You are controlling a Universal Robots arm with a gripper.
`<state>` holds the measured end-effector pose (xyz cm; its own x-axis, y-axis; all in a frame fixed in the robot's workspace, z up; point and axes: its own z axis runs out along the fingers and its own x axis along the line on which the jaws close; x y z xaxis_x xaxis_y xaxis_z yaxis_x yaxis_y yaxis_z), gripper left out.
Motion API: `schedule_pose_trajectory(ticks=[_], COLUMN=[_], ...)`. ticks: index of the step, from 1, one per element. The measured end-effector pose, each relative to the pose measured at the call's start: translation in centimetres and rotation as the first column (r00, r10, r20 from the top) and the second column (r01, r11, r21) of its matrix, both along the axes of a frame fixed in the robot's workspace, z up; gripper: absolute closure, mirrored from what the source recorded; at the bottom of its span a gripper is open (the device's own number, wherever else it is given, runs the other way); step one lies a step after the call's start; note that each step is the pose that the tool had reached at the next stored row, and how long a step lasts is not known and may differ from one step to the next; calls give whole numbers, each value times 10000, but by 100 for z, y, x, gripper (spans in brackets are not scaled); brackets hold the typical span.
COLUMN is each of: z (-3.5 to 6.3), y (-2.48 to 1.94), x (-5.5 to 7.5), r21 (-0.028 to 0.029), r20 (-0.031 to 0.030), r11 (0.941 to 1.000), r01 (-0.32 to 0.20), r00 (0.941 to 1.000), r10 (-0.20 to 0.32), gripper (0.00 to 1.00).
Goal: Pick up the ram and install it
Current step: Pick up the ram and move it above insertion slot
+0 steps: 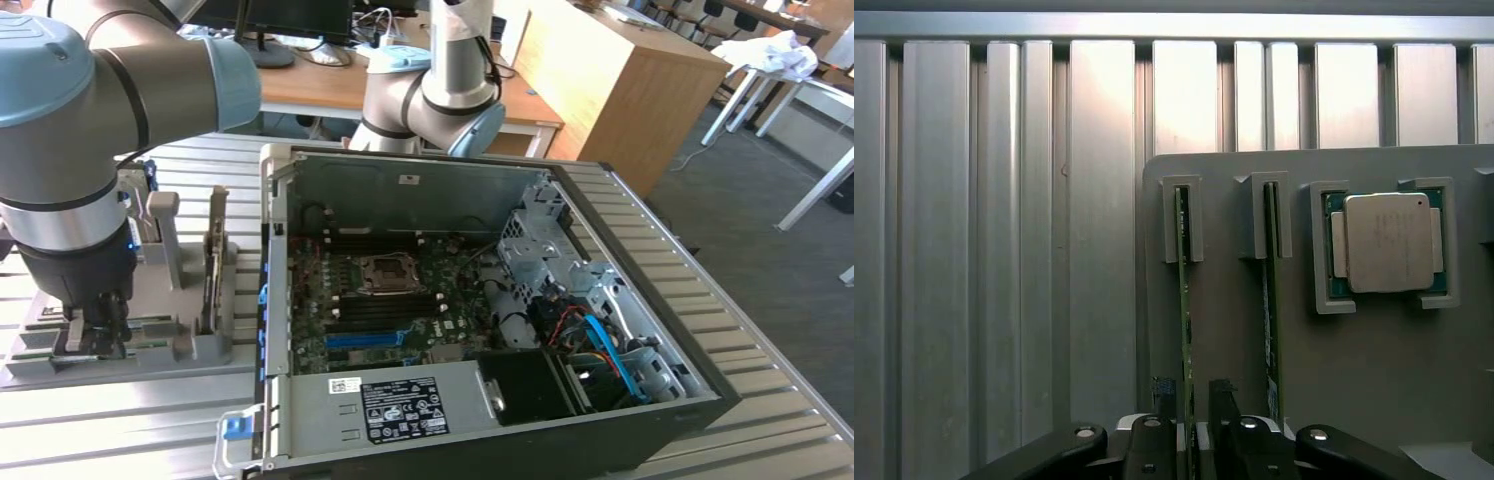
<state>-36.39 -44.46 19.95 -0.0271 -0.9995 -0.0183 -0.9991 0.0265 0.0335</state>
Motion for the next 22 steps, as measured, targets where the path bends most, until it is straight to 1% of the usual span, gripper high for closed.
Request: schedule_pose_trajectory(ticks=[22], z=[2], y=[0], x=[19], r21=[-1], r20=[-1], r11=[10000], r01=[-60], r00=[10000], r10=[60], gripper=[73])
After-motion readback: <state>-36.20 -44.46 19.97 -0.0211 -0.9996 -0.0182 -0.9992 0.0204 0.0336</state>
